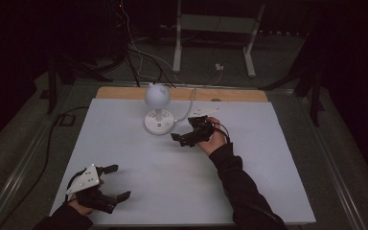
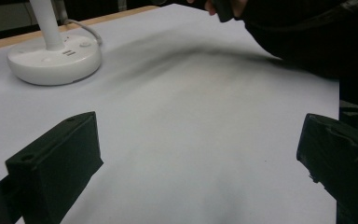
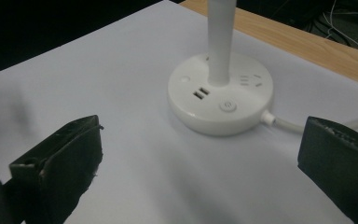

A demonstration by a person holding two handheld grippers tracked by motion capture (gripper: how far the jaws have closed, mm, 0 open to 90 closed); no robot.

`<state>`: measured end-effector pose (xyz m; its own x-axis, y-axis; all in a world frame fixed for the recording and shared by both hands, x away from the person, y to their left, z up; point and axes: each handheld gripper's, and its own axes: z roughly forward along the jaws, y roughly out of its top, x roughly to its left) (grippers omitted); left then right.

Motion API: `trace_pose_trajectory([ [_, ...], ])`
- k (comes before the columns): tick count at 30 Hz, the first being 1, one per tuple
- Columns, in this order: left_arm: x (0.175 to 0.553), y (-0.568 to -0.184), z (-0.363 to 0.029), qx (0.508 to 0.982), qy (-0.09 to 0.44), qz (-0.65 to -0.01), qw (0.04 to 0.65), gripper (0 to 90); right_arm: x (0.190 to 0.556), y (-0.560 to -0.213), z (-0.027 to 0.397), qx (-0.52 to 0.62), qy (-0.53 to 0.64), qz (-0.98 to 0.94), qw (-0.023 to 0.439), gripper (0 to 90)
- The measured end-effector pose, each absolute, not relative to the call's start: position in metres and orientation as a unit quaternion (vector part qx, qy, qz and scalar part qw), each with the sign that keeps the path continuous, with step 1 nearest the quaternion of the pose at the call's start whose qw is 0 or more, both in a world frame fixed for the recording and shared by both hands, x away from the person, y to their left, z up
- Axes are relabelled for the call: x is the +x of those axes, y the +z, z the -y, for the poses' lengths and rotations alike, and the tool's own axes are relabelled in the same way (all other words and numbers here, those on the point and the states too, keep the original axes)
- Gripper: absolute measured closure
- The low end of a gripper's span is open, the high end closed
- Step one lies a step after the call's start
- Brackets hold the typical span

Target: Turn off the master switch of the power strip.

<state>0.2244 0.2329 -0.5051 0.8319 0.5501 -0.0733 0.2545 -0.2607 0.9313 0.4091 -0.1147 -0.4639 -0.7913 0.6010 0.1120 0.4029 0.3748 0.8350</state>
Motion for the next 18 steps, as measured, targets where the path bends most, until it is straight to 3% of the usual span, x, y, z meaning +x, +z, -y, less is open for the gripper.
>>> trace_pose_trajectory([
  [18,0.225,-0.506,-0.233,0.783,0.134,-0.259,0.550,0.3,0.371,-0.464,0.176,0.307,0.495,-0.805,0.114,0.0],
])
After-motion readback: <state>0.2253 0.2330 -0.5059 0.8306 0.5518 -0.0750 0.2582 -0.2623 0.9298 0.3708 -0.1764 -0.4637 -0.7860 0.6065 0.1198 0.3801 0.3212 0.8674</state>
